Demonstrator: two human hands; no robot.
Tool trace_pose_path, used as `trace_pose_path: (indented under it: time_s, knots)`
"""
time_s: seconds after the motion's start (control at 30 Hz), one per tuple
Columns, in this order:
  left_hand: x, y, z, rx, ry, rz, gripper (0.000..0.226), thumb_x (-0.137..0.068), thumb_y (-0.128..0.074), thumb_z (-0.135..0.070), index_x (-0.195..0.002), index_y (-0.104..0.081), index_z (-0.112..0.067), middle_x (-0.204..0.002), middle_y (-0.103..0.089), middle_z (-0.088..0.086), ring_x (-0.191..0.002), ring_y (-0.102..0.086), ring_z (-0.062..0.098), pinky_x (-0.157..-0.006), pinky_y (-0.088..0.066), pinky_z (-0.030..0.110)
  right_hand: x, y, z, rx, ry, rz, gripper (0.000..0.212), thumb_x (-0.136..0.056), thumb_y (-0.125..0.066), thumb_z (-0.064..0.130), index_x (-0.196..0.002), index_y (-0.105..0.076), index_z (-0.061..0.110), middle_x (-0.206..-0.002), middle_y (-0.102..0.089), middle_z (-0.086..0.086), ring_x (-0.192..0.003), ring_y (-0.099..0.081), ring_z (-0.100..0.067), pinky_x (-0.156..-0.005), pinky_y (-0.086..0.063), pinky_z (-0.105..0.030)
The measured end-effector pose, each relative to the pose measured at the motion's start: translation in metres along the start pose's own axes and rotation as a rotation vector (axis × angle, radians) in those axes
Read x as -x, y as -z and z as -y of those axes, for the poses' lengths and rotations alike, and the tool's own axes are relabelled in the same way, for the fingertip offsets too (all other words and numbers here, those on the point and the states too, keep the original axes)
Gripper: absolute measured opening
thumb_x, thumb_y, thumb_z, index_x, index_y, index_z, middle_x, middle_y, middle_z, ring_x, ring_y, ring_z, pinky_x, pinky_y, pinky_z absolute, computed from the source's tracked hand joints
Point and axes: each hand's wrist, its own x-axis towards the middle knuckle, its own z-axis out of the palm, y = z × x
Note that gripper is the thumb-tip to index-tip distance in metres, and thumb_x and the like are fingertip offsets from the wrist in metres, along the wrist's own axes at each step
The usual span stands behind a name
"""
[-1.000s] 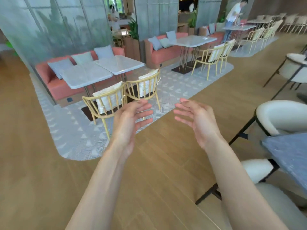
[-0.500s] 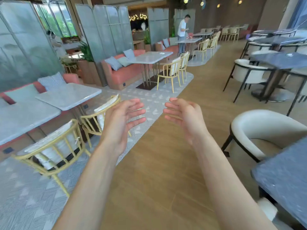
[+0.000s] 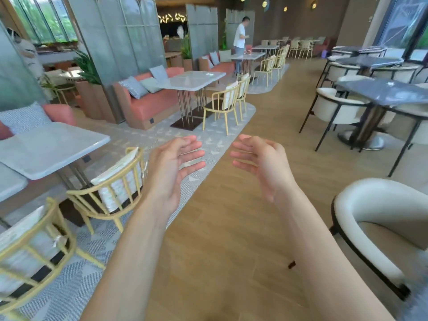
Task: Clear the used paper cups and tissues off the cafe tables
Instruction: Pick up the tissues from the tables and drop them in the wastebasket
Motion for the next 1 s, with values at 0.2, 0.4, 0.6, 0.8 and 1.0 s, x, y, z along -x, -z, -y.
trace_pose_path:
  time_s: [0.2,0.4,0.6,0.8,1.0]
  knots:
    - [-0.151,0.000,0.007,0.033,0.046,0.003,0.019,-0.098,-0.055,-0.014,-0.103,-0.072,-0.006,-0.109,-0.076,0.015,-0.101,-0.074,0.027,-0.087,-0.061,0.043,-0.135,-0.037,-0.011,0.042,-0.014,-0.047,0.018,-0.098,-0.055,0.013,-0.109,-0.069,0.008,-0.111,-0.073,-0.013,-0.098,-0.073,-0.026,-0.088,-0.061,-0.040]
    - [-0.275,-0.020,0.015,0.035,0.079,0.038,0.019,-0.098,-0.055,-0.013,-0.102,-0.072,-0.006,-0.108,-0.076,0.015,-0.099,-0.075,0.027,-0.082,-0.062,0.039,-0.254,-0.051,-0.014,0.052,-0.017,-0.100,0.017,-0.097,-0.053,0.010,-0.101,-0.070,0.010,-0.111,-0.073,-0.016,-0.102,-0.072,-0.030,-0.087,-0.062,-0.039]
    - [-0.391,-0.035,0.055,0.018,0.126,0.030,0.020,-0.098,-0.054,-0.013,-0.105,-0.072,-0.005,-0.108,-0.076,0.015,-0.099,-0.074,0.028,-0.082,-0.062,0.039,-0.375,-0.049,-0.043,0.032,-0.040,-0.129,0.020,-0.097,-0.051,0.007,-0.105,-0.069,0.007,-0.112,-0.073,-0.016,-0.104,-0.071,-0.033,-0.087,-0.062,-0.039]
    - [-0.535,-0.069,0.095,-0.005,0.145,-0.024,0.022,-0.098,-0.054,-0.013,-0.106,-0.072,-0.003,-0.107,-0.076,0.017,-0.101,-0.073,0.031,-0.081,-0.063,0.038,-0.536,-0.040,-0.071,0.033,-0.072,-0.132,0.019,-0.096,-0.053,0.008,-0.107,-0.070,0.006,-0.109,-0.075,-0.014,-0.103,-0.071,-0.032,-0.092,-0.060,-0.044]
    - [-0.678,-0.116,0.105,-0.015,0.130,-0.061,0.021,-0.097,-0.056,-0.015,-0.104,-0.073,-0.006,-0.107,-0.075,0.015,-0.094,-0.074,0.025,-0.085,-0.061,0.040,-0.703,-0.040,-0.062,0.056,-0.082,-0.106,0.020,-0.097,-0.051,0.008,-0.104,-0.070,0.006,-0.105,-0.075,-0.013,-0.101,-0.073,-0.031,-0.091,-0.060,-0.043]
